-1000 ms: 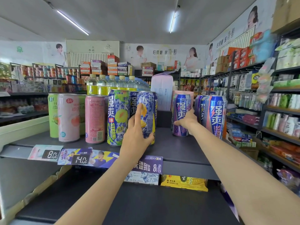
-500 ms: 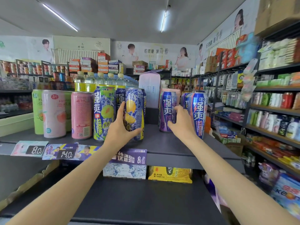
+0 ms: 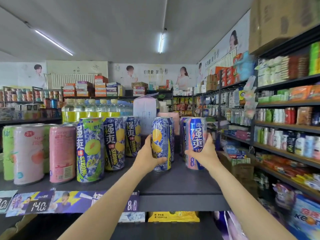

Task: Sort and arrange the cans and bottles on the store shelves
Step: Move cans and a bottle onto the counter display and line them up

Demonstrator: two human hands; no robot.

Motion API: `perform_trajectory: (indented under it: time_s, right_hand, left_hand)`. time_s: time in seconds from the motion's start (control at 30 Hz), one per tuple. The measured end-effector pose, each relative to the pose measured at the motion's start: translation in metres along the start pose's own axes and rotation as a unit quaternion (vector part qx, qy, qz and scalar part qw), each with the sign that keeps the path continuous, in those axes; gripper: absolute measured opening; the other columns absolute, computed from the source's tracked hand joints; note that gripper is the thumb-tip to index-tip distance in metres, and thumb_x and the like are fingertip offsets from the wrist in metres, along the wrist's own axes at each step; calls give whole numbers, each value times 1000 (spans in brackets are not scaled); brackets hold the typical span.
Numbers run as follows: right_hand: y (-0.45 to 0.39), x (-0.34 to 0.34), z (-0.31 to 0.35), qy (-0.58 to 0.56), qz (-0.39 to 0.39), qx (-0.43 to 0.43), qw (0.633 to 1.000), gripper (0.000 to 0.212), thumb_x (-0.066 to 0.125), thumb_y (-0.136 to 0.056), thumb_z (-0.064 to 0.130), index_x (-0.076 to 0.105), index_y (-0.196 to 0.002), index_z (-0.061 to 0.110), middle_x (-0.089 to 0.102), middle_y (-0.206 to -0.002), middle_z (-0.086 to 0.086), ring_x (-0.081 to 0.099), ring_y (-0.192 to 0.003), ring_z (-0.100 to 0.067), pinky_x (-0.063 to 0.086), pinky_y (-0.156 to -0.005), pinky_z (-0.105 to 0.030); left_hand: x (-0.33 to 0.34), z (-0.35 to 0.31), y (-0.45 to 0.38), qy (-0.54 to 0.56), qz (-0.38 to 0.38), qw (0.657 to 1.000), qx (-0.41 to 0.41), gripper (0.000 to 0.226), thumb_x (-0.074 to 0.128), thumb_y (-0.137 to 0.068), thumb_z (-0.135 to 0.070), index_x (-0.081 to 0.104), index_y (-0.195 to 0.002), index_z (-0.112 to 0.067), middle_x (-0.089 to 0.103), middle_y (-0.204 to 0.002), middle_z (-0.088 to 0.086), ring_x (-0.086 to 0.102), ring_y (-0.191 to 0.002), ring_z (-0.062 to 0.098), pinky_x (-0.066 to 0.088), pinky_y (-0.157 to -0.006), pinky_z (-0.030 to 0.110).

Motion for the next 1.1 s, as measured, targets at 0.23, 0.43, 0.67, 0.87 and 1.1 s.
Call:
perform_trajectory:
  time_s: [0.23,0.43,0.67,0.87,1.1]
  right_hand:
    - [-1,9,-7,-103,66,39,992,77,68,-81,3,21,-140,18,51,-120,-3,48,-98,-13,39,-84,-29]
    - [0,11,-9,-108,71,36,991,76,69,-80,3,24,-138,18,52,-117,-1,49,-98,-13,40,-82,-29]
    - [-2,11,-9,-114,79,27,990,71,69,-81,5,26,-135,18,53,-121,0,48,-96,-10,40,-80,-24]
    - [-6,26,-11,-119,93,21,988,76,74,-77,8,25,-134,21,56,-124,-2,55,-104,-14,46,-85,-29]
    - [-9,28,-13,-122,91,13,988,77,74,-77,10,25,-136,19,55,-123,1,54,-106,-14,45,-90,-33]
  left_hand:
    - [10,4,-11,-4,-23,999,33,98,78,-73,-20,14,-147,-19,49,-134,1,48,-121,15,34,-100,25]
    - [16,6,-14,5,-17,999,31,101,80,-69,-23,15,-147,-22,54,-128,1,50,-119,17,39,-103,35]
    - [29,0,-17,34,39,999,12,108,75,-76,-21,-4,-148,-30,50,-130,-6,51,-118,14,37,-106,32]
    - [36,1,-21,70,37,997,2,112,77,-73,-17,-4,-148,-32,50,-134,-1,50,-120,16,38,-106,42]
    - [38,-3,-19,61,25,998,23,106,74,-76,-14,-3,-148,-22,47,-137,1,50,-120,16,37,-103,31]
Point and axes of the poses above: each hand's wrist, its own y-axis away from the middle knuckle, its own x-axis out of the palm, z = x × y, the point moved 8 cm from there along -y, towards the middle knuckle
